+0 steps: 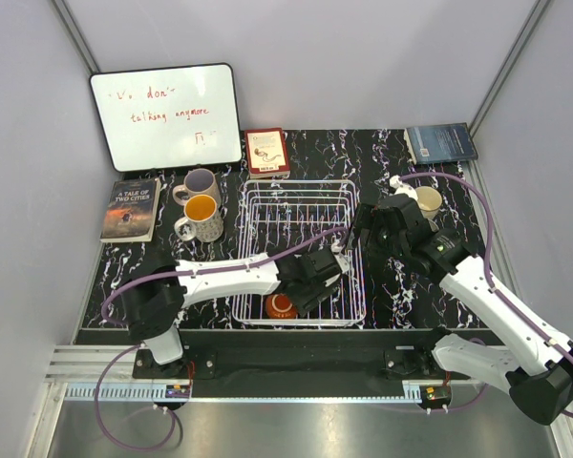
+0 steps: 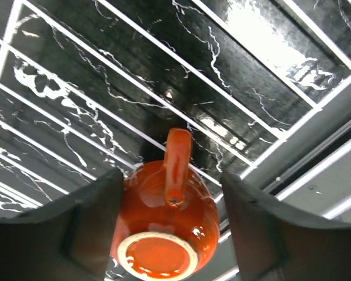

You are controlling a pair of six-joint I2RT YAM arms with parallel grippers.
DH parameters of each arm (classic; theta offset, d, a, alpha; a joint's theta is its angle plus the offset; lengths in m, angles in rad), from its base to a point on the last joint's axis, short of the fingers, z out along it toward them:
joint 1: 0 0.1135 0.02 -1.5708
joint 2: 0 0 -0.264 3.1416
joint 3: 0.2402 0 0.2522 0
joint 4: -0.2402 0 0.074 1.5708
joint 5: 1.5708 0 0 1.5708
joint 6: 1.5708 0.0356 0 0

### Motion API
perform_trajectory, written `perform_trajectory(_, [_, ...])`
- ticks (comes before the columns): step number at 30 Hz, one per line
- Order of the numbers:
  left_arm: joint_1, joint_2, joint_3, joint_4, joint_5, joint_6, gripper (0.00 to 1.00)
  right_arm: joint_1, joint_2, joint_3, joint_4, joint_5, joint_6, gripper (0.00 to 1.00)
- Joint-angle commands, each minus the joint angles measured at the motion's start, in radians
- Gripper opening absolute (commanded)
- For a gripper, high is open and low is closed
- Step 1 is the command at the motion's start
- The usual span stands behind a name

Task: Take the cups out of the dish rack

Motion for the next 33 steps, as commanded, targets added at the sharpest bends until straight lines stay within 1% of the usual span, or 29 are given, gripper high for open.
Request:
perform_trajectory(1, [-0.007, 0.026, 0.034, 0.031, 0.053, 0.038, 0.52, 0.007, -0.025, 0.014, 0.02, 0.034, -0.002, 0.96])
perform_trajectory(2, [-0.007, 0.031, 0.031, 0.031, 0.054, 0.038, 0.49, 0.007, -0.028, 0.016, 0.017, 0.037, -0.001, 0.96])
perform_trajectory(3, [-0.007, 0.031, 0.03, 0.031, 0.057, 0.038, 0.42, 0.006, -0.037, 0.02, 0.017, 0.039, -0.002, 0.96])
perform_trajectory(5, [-0.007, 0.036, 0.025, 0.036, 0.06, 0.038, 0.37, 0.006, -0.048, 0.028, 0.015, 0.049, -0.002, 0.96])
perform_trajectory(6, [-0.007, 0.036, 0.02, 0.037, 0.062, 0.038, 0.32, 0.006, -0.055, 0.035, 0.015, 0.051, -0.004, 0.96])
perform_trajectory(9, [-0.007, 0.04, 0.017, 0.042, 0.071, 0.039, 0.26, 0.004, -0.055, 0.049, 0.015, 0.057, -0.01, 0.96])
perform_trajectory(10, [-0.007, 0.042, 0.017, 0.042, 0.076, 0.039, 0.2, 0.006, -0.055, 0.051, 0.014, 0.057, -0.01, 0.96])
perform_trajectory(11, [-0.005, 0.045, 0.016, 0.043, 0.077, 0.041, 0.17, 0.006, -0.054, 0.054, 0.012, 0.06, -0.011, 0.96])
perform_trajectory(12, [-0.007, 0.043, 0.017, 0.043, 0.077, 0.039, 0.12, 0.006, -0.051, 0.057, 0.012, 0.06, -0.011, 0.96])
perform_trajectory(13, [-0.005, 0.045, 0.017, 0.045, 0.079, 0.041, 0.02, 0.006, -0.049, 0.059, 0.012, 0.06, -0.011, 0.96])
perform_trajectory(14, [-0.005, 0.043, 0.017, 0.043, 0.077, 0.039, 0.0, 0.007, -0.049, 0.059, 0.012, 0.062, -0.011, 0.96])
perform_trajectory(19, [-0.005, 0.025, 0.019, 0.047, 0.048, 0.03, 0.0, 0.004, -0.051, 0.066, 0.009, 0.072, -0.011, 0.96])
perform_trajectory(22, [-0.002, -0.006, 0.029, 0.045, -0.004, 0.012, 0.0, 0.006, -0.055, 0.083, 0.0, 0.091, -0.011, 0.96])
perform_trajectory(28, [0.018, -0.104, 0.123, 0.034, -0.038, -0.042, 0.0, 0.006, -0.061, 0.123, -0.006, 0.117, -0.014, 0.96])
perform_trajectory(33, [0.022, -0.141, 0.21, 0.021, -0.084, -0.056, 0.0, 0.006, -0.054, 0.134, -0.006, 0.123, -0.017, 0.96])
